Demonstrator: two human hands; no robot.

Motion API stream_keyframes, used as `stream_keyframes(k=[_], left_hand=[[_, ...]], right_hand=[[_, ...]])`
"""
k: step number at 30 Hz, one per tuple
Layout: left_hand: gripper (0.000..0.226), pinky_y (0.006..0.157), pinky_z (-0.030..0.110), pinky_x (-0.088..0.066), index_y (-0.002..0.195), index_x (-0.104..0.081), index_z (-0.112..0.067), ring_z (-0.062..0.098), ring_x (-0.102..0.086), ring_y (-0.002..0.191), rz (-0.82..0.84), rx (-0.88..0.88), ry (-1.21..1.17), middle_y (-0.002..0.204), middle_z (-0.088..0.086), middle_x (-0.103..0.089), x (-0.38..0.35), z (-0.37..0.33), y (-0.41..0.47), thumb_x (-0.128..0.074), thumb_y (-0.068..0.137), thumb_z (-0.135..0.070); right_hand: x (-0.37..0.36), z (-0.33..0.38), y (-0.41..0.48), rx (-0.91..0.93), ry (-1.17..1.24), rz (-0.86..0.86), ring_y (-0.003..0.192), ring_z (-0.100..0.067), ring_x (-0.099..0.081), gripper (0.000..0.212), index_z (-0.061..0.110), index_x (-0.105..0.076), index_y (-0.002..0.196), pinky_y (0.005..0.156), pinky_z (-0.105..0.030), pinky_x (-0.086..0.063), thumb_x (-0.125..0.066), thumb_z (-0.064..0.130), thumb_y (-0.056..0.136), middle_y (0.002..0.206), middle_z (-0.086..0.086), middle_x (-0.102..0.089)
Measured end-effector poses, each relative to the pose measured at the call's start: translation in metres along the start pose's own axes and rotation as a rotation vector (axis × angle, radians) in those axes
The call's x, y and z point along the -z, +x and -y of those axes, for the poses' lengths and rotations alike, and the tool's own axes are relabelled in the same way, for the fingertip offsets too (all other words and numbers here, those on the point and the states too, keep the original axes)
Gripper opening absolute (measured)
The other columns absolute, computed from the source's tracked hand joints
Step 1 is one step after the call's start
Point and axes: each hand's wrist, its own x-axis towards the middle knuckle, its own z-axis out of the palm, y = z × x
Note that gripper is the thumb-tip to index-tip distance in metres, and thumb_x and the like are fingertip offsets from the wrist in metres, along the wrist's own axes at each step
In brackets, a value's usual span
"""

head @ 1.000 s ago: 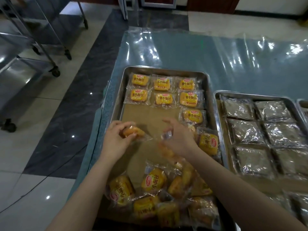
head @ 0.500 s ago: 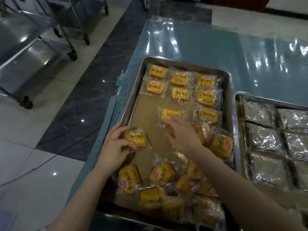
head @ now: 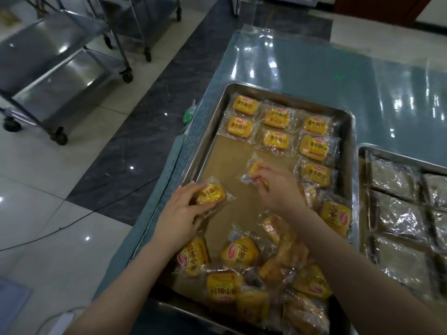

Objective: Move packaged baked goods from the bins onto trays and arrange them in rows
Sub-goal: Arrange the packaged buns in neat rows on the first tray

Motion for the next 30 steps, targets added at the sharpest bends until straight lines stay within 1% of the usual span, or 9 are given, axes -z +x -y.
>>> stream_keyframes(k=[3, 6, 8, 11, 14, 18, 20, 23, 30], left_hand=[[0.021, 0.065, 0.031, -0.044, 0.084, -0.078, -0.023, 0.027, -0.054, 0.078, -0.104, 0.047, 0.09, 0.09, 0.01, -0.061, -0.002, -0.001, -0.002, -0.082, 0.064, -0.02], [0.023, 0.061, 0.018, -0.029, 0.093, -0.071, -0.017, 0.009, -0.043, 0.079, -0.073, 0.28, -0.038, 0.091, -0.003, -0.05, -0.006, 0.004, -0.002, -0.067, 0.08, -0.035], [0.02, 0.067, 0.018, -0.036, 0.099, -0.07, -0.013, 0.009, -0.048, 0.088, -0.053, 0.275, -0.056, 0.1, -0.007, -0.049, -0.007, 0.004, 0.0, -0.064, 0.085, -0.027], [0.021, 0.077, 0.038, -0.055, 0.098, -0.073, -0.007, 0.032, -0.061, 0.101, -0.059, 0.141, -0.006, 0.114, 0.014, -0.06, -0.007, -0.005, 0.007, -0.067, 0.08, 0.001], [0.035, 0.092, 0.047, -0.048, 0.105, -0.071, -0.006, 0.038, -0.056, 0.111, -0.065, 0.127, 0.071, 0.126, 0.019, -0.057, -0.004, -0.01, 0.018, -0.066, 0.073, 0.007], [0.044, 0.107, 0.044, -0.035, 0.122, -0.063, -0.018, 0.032, -0.042, 0.13, 0.057, 0.019, 0.132, 0.139, 0.009, -0.049, -0.01, -0.014, 0.033, -0.064, 0.079, -0.008], [0.054, 0.113, 0.041, -0.023, 0.143, -0.036, -0.03, 0.028, -0.022, 0.141, 0.202, 0.028, 0.128, 0.154, 0.003, -0.027, -0.021, -0.014, 0.039, -0.052, 0.091, -0.027], [0.068, 0.113, 0.043, -0.015, 0.148, 0.001, -0.039, 0.025, 0.011, 0.143, 0.355, 0.04, 0.167, 0.157, -0.002, 0.012, -0.038, -0.01, 0.049, -0.04, 0.094, -0.048], [0.079, 0.115, 0.044, 0.002, 0.146, 0.015, -0.039, 0.024, 0.028, 0.138, 0.432, 0.029, 0.156, 0.151, -0.003, 0.031, -0.047, 0.0, 0.09, -0.041, 0.093, -0.054]], right_hand=[[-0.002, -0.003, 0.007, 0.042, -0.108, 0.196, 0.145, -0.024, -0.013, 0.035, 0.035, -0.057, 0.124, 0.114, -0.054, -0.016, -0.051, 0.021, 0.093, 0.157, 0.005, -0.021], [-0.003, -0.01, 0.008, 0.014, -0.241, 0.257, 0.14, -0.032, -0.02, 0.045, 0.044, -0.041, 0.137, 0.11, -0.052, -0.025, -0.05, 0.037, 0.093, 0.157, 0.001, -0.016], [-0.001, -0.011, 0.005, -0.135, -0.172, 0.21, 0.126, -0.035, -0.039, 0.045, 0.042, -0.04, 0.138, 0.099, -0.048, -0.038, -0.043, 0.051, 0.094, 0.145, -0.007, -0.03], [0.001, -0.008, 0.0, -0.273, -0.077, 0.028, 0.103, -0.027, -0.054, 0.04, 0.029, -0.051, 0.129, 0.077, -0.036, -0.041, -0.035, 0.048, 0.098, 0.127, -0.008, -0.045], [0.006, -0.009, -0.007, -0.069, -0.152, 0.029, 0.117, -0.027, -0.048, 0.031, 0.031, -0.054, 0.124, 0.091, -0.042, -0.044, -0.052, 0.033, 0.093, 0.131, -0.001, -0.047], [0.007, -0.012, -0.015, 0.091, -0.185, 0.235, 0.132, -0.02, -0.036, 0.046, 0.042, -0.047, 0.132, 0.104, -0.042, -0.035, -0.06, 0.033, 0.088, 0.145, 0.011, -0.039], [0.003, -0.015, -0.015, 0.037, -0.276, 0.177, 0.134, -0.021, -0.033, 0.052, 0.041, -0.037, 0.139, 0.105, -0.042, -0.033, -0.055, 0.035, 0.091, 0.148, 0.01, -0.035], [-0.003, -0.017, -0.01, -0.06, -0.372, 0.142, 0.141, -0.027, -0.02, 0.064, 0.036, -0.013, 0.148, 0.112, -0.047, -0.021, -0.048, 0.029, 0.095, 0.154, 0.003, -0.025], [-0.011, -0.012, 0.0, -0.078, -0.406, 0.124, 0.145, -0.028, 0.014, 0.078, 0.029, 0.009, 0.149, 0.117, -0.049, 0.001, -0.046, 0.024, 0.094, 0.159, 0.0, 0.013]])
